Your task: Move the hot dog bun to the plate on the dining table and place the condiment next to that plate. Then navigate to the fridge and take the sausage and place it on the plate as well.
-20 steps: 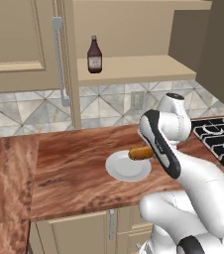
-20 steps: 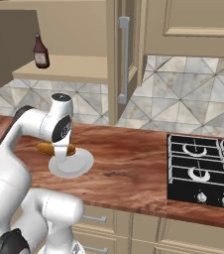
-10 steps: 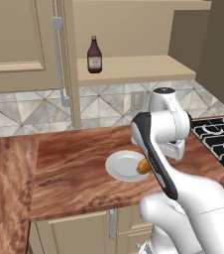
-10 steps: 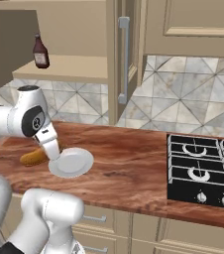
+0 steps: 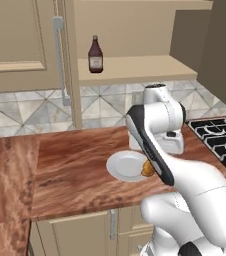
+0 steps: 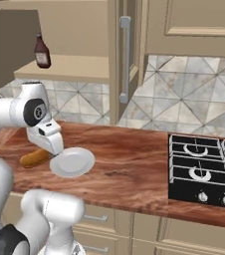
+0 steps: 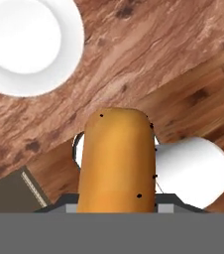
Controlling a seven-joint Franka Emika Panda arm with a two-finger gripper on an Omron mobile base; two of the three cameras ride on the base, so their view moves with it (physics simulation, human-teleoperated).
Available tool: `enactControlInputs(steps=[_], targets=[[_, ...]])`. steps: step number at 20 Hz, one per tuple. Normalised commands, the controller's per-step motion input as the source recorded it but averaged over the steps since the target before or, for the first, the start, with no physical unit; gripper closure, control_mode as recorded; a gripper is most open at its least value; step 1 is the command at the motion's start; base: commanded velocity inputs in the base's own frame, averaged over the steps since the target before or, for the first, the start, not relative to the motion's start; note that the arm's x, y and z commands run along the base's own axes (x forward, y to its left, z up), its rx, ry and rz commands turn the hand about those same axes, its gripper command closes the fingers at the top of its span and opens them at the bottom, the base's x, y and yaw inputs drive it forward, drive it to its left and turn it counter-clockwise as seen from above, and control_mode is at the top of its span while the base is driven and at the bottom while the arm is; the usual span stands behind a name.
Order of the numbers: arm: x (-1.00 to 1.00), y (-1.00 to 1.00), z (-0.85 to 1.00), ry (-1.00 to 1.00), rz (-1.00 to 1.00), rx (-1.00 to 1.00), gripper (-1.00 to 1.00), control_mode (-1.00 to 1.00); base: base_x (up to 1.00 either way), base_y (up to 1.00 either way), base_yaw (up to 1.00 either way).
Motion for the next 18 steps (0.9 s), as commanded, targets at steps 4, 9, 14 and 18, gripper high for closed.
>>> enactControlInputs(steps=[4,9,14,18], targets=[[0.0,0.0,0.0,0.0,0.0,0.0,1.0,1.0,-1.0,-0.25,0.02],[0.0,0.0,0.0,0.0,0.0,0.0,1.0,1.0,-1.0,-0.33,-0.15],[0.0,0.0,0.0,0.0,0.0,0.0,1.0,1.0,-0.48,-0.36,-0.72],[0.0,0.0,0.0,0.0,0.0,0.0,1.0,1.0,-0.21,-0.48,-0.77]])
